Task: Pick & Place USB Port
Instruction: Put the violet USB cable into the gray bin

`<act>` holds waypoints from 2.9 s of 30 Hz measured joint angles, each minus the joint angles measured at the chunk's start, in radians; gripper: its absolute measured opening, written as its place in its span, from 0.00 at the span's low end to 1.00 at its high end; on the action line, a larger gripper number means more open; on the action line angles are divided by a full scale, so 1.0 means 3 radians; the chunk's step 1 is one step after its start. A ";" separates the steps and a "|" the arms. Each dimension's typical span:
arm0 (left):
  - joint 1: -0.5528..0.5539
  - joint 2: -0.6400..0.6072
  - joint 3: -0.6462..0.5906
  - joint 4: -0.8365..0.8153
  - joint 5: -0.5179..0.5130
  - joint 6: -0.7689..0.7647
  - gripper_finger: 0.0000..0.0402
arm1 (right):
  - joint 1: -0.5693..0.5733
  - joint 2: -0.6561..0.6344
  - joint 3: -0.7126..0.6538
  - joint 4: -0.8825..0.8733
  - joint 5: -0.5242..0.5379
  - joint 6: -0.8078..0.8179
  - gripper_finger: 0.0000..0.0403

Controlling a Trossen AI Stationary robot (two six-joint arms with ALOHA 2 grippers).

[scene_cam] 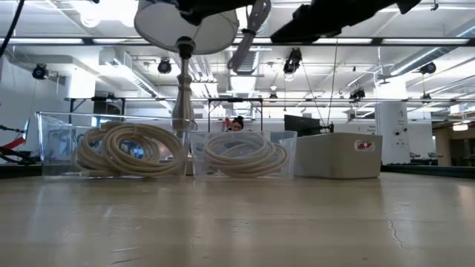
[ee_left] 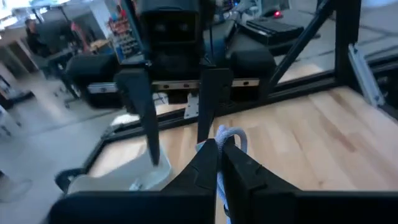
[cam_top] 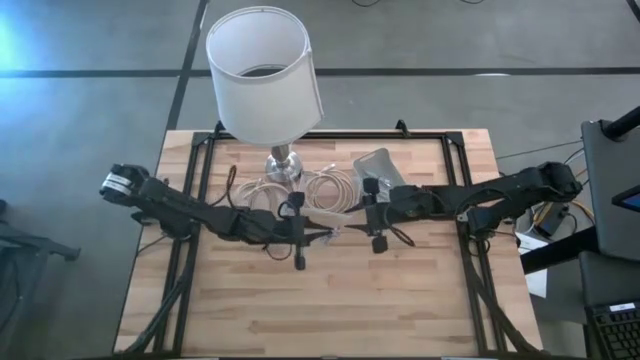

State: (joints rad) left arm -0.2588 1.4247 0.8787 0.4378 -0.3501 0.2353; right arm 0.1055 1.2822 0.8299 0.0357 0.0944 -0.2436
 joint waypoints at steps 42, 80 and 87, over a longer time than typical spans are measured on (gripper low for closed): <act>0.0036 0.0236 -0.0001 0.0786 -0.0340 0.0526 0.04 | -0.0005 0.0100 0.0000 0.0529 -0.0135 0.0276 0.05; 0.0050 0.0238 -0.0004 0.0494 -0.0487 0.0222 0.26 | -0.1049 0.0056 -0.0108 -0.1775 0.1228 0.1937 0.06; 0.0051 0.0238 -0.0005 0.0496 -0.0486 0.0171 0.26 | -0.1218 0.0056 -0.0245 -0.1753 0.1220 0.1926 0.06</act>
State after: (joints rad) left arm -0.2436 1.4960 0.8772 0.5865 -0.4959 0.2866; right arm -0.2600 1.2991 0.7563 -0.4901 0.4604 0.3342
